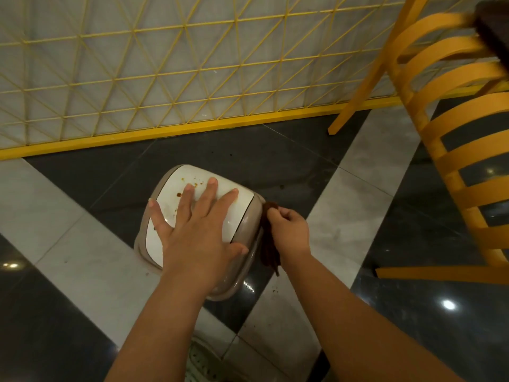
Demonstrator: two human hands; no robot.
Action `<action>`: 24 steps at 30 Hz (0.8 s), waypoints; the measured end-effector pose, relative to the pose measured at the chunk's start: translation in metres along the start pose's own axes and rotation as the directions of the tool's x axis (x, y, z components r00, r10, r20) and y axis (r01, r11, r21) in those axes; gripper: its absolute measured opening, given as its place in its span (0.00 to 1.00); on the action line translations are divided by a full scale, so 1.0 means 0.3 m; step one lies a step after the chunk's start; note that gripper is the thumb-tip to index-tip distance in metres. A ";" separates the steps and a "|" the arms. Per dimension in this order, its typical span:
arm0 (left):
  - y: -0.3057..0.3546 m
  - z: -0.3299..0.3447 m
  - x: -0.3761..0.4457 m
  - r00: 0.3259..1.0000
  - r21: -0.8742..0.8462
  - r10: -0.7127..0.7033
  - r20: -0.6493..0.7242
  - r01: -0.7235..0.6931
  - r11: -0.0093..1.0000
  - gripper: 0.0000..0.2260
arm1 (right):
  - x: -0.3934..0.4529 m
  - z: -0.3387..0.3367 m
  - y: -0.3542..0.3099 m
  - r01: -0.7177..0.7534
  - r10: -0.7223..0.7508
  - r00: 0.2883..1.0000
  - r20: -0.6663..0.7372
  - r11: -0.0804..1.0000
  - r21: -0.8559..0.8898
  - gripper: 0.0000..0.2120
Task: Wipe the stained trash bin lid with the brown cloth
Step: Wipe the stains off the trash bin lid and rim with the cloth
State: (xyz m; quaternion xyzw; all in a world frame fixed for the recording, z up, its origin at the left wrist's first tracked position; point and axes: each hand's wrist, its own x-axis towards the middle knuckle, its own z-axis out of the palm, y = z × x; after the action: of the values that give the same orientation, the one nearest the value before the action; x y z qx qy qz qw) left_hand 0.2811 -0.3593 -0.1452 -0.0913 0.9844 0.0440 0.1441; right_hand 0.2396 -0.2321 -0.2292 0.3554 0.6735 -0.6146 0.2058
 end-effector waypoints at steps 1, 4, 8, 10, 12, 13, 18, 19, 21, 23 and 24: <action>0.001 -0.001 -0.001 1.000 0.004 -0.002 0.001 0.002 1.000 0.39 | 0.011 -0.002 -0.008 -0.002 0.002 1.000 0.019 1.000 -0.005 0.08; 0.000 -0.003 -0.002 1.000 0.014 0.002 -0.009 -0.002 1.000 0.39 | 0.012 -0.030 -0.014 -0.043 0.050 0.990 0.129 0.998 -0.055 0.07; -0.008 -0.004 -0.011 0.998 0.075 0.041 -0.038 -0.038 0.996 0.39 | -0.013 -0.068 0.012 -0.038 0.074 0.973 0.217 0.986 -0.165 0.07; -0.017 -0.005 -0.021 0.997 0.107 0.052 -0.049 -0.047 0.993 0.39 | -0.029 -0.058 0.035 -0.045 0.076 0.977 0.198 0.986 -0.158 0.08; -0.027 -0.008 -0.036 0.997 0.149 0.050 -0.053 -0.041 0.988 0.42 | -0.053 -0.046 0.064 -0.087 0.106 0.978 0.180 0.990 -0.108 0.08; -0.033 -0.009 -0.044 0.998 0.164 0.042 -0.055 -0.032 0.986 0.44 | -0.068 -0.040 0.082 -0.107 0.121 0.977 0.174 0.991 -0.085 0.08; -0.071 -0.006 -0.092 0.997 0.141 -0.050 -0.057 0.058 0.988 0.49 | -0.152 -0.018 0.170 -0.161 0.161 0.976 0.149 0.987 -0.014 0.06; -0.080 -0.004 -0.099 0.997 0.131 -0.064 -0.051 0.070 0.989 0.49 | -0.166 -0.018 0.182 -0.159 0.159 0.976 0.149 0.987 -0.006 0.05; -0.096 0.001 -0.110 0.997 0.115 -0.071 -0.033 0.075 0.991 0.50 | -0.189 -0.025 0.205 -0.151 0.149 0.978 0.144 0.988 0.004 0.06; -0.102 0.009 -0.119 0.998 0.097 -0.053 -0.022 0.055 0.994 0.50 | -0.203 -0.031 0.224 -0.142 0.138 0.982 0.131 0.990 0.017 0.07; -0.101 0.013 -0.122 0.999 0.075 -0.045 -0.023 0.047 0.996 0.50 | -0.207 -0.033 0.228 -0.133 0.130 0.984 0.123 0.991 0.018 0.07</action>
State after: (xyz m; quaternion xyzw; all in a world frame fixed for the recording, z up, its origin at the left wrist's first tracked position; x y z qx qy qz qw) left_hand 0.3224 -0.3824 -0.1401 -0.1089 0.9844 0.0024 0.1378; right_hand 0.3324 -0.2369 -0.2300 0.3638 0.6266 -0.6289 0.2818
